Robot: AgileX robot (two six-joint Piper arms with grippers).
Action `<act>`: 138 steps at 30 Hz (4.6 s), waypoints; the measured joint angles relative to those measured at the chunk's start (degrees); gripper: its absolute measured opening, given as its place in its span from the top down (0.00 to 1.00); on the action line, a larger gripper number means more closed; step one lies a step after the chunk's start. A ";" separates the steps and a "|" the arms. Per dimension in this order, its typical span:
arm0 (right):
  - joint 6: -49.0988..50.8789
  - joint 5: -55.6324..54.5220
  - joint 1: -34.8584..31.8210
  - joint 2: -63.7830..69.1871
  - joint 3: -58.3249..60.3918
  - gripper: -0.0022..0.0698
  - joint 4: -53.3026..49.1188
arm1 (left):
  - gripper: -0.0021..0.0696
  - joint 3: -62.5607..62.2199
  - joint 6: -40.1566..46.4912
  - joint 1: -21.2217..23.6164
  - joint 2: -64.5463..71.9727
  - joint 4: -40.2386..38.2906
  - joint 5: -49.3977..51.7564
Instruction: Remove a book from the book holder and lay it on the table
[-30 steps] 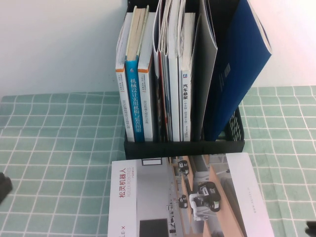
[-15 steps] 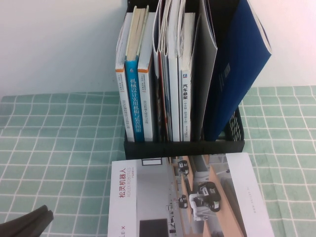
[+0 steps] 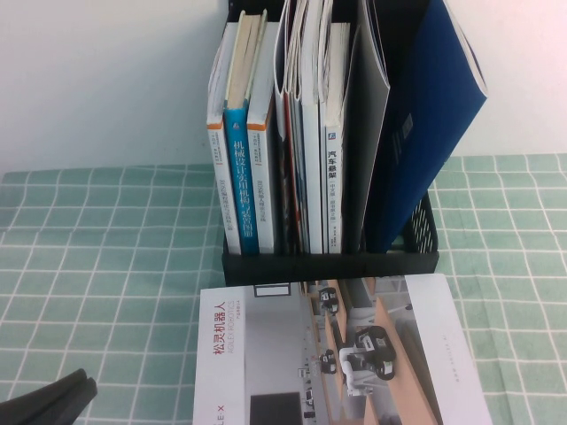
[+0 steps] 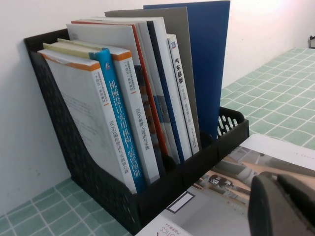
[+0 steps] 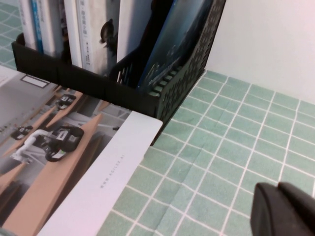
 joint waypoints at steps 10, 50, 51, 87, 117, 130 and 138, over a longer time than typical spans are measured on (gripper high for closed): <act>0.00 0.14 0.00 0.00 0.00 0.97 0.42 | 0.97 0.00 -0.03 0.00 0.00 0.00 0.00; 0.00 0.18 0.00 0.00 0.00 0.97 0.67 | 0.97 10.37 7.81 43.97 -4.08 -28.09 -6.88; 0.00 0.18 0.00 0.00 0.00 0.97 0.67 | 0.97 11.78 8.28 43.97 -5.54 -28.33 -6.88; 0.00 0.18 0.00 0.00 0.00 0.97 1.10 | 0.97 14.58 10.77 41.86 -11.77 -25.16 9.42; 3.20 -0.53 0.00 -0.39 0.00 0.97 -0.35 | 0.97 14.58 10.87 41.86 -11.77 -25.16 9.55; -6.92 -11.46 -13.59 -0.51 0.00 0.97 9.80 | 0.97 14.58 10.87 41.86 -11.77 -25.06 9.55; -20.01 -12.01 -39.43 -0.51 0.42 0.97 20.68 | 0.97 14.48 10.76 41.86 -11.77 -24.94 9.66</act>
